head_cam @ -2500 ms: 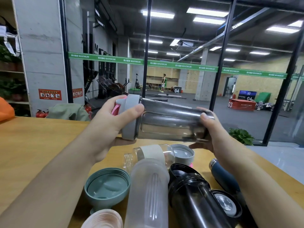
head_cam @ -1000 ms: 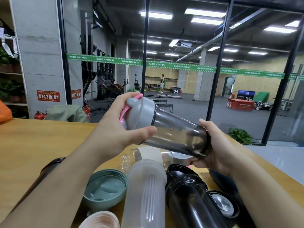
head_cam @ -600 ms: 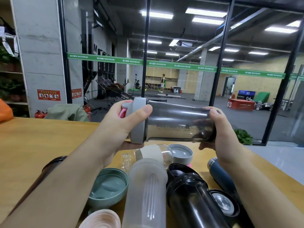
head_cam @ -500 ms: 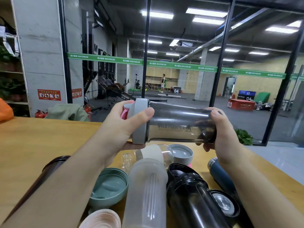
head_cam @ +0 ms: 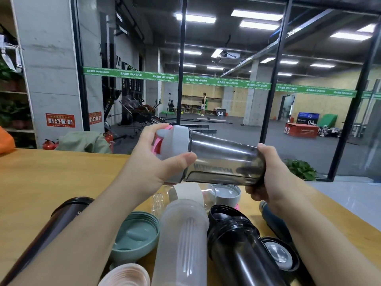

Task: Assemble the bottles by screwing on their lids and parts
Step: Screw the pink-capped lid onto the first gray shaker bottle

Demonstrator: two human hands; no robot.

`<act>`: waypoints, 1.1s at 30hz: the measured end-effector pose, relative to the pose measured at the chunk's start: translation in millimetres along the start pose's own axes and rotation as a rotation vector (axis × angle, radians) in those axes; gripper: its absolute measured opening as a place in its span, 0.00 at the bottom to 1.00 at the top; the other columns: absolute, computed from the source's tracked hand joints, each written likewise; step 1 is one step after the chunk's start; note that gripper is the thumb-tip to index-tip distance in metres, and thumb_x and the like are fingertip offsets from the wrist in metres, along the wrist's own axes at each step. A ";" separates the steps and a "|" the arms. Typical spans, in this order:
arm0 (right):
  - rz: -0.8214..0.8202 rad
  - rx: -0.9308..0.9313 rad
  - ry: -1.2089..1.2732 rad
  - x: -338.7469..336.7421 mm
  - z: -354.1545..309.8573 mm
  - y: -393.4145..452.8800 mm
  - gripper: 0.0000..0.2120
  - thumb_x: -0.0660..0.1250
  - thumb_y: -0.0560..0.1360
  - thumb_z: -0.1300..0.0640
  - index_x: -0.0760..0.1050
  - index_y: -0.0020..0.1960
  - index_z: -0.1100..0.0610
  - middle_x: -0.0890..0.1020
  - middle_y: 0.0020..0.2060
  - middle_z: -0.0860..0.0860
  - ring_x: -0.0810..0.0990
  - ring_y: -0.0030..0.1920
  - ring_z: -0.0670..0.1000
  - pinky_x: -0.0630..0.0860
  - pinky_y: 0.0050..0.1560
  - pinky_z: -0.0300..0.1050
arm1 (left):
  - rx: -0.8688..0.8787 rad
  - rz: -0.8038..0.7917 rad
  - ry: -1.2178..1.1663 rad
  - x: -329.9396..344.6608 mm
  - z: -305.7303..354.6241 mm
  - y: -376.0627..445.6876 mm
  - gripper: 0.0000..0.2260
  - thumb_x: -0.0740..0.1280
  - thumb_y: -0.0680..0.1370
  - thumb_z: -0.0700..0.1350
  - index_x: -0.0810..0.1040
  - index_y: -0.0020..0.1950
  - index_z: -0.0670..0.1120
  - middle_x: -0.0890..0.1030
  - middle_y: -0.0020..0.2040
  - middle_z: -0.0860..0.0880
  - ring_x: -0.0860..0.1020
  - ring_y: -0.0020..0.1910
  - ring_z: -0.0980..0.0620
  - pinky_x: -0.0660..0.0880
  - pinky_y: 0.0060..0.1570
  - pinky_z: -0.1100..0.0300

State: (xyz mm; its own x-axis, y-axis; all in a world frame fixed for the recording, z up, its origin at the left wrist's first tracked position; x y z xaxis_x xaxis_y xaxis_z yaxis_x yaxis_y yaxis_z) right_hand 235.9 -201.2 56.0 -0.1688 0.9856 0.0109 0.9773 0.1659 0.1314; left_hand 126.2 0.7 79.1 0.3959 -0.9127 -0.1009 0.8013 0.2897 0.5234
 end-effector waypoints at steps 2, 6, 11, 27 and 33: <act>0.000 0.026 -0.012 -1.1 0.0 0.0 0.18 0.56 0.76 0.42 0.72 0.45 0.57 0.82 0.36 0.56 0.69 0.23 0.52 0.61 0.28 0.41 | 0.014 0.000 0.010 0.3 1.7 0.2 0.37 0.73 0.58 0.55 0.63 0.65 0.57 0.75 0.55 0.51 0.77 0.50 0.52 0.78 0.35 0.67; -0.025 0.068 -0.009 -1.7 -0.9 -1.9 0.18 0.56 0.76 0.41 0.73 0.44 0.56 0.82 0.37 0.56 0.71 0.24 0.53 0.64 0.29 0.42 | 0.009 0.015 0.035 -1.0 -0.5 2.1 0.39 0.76 0.59 0.64 0.64 0.65 0.59 0.75 0.56 0.53 0.78 0.51 0.54 0.78 0.37 0.67; -0.116 0.071 -0.001 3.9 1.6 2.4 0.19 0.56 0.78 0.40 0.74 0.52 0.54 0.82 0.47 0.56 0.81 0.34 0.57 0.74 0.32 0.45 | -0.022 0.036 0.027 -4.1 -1.0 3.1 0.40 0.76 0.58 0.65 0.65 0.66 0.61 0.75 0.59 0.55 0.77 0.54 0.55 0.76 0.44 0.62; -0.172 -0.944 -0.842 23.5 -25.1 -18.6 0.46 0.80 0.60 0.49 0.61 0.72 0.48 0.67 0.60 0.38 0.66 0.64 0.45 0.66 0.64 0.45 | 0.281 -0.054 0.329 28.9 19.8 -11.9 0.43 0.80 0.62 0.54 0.55 0.66 0.73 0.65 0.67 0.69 0.63 0.63 0.77 0.63 0.57 0.79; -0.046 -0.939 -0.891 18.0 -15.3 -6.3 0.42 0.79 0.59 0.50 0.65 0.70 0.50 0.74 0.59 0.45 0.66 0.62 0.50 0.70 0.58 0.51 | 0.203 -0.102 0.411 28.2 13.6 -10.3 0.50 0.77 0.65 0.53 0.42 0.69 0.75 0.53 0.70 0.66 0.60 0.63 0.74 0.60 0.59 0.75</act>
State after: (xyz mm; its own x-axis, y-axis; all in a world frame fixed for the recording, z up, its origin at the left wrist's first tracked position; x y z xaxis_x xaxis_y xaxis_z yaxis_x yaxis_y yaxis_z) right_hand 224.8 -185.0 70.5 0.2979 0.7219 -0.6246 0.4491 0.4714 0.7590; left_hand 123.0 -32.0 82.4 0.4971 -0.7320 -0.4660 0.7579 0.1047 0.6439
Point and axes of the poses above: each hand's wrist, its own y-axis towards the middle knuckle, its own x-axis out of the palm, z = x × y, the point moved 5 cm from there along y, towards the middle knuckle
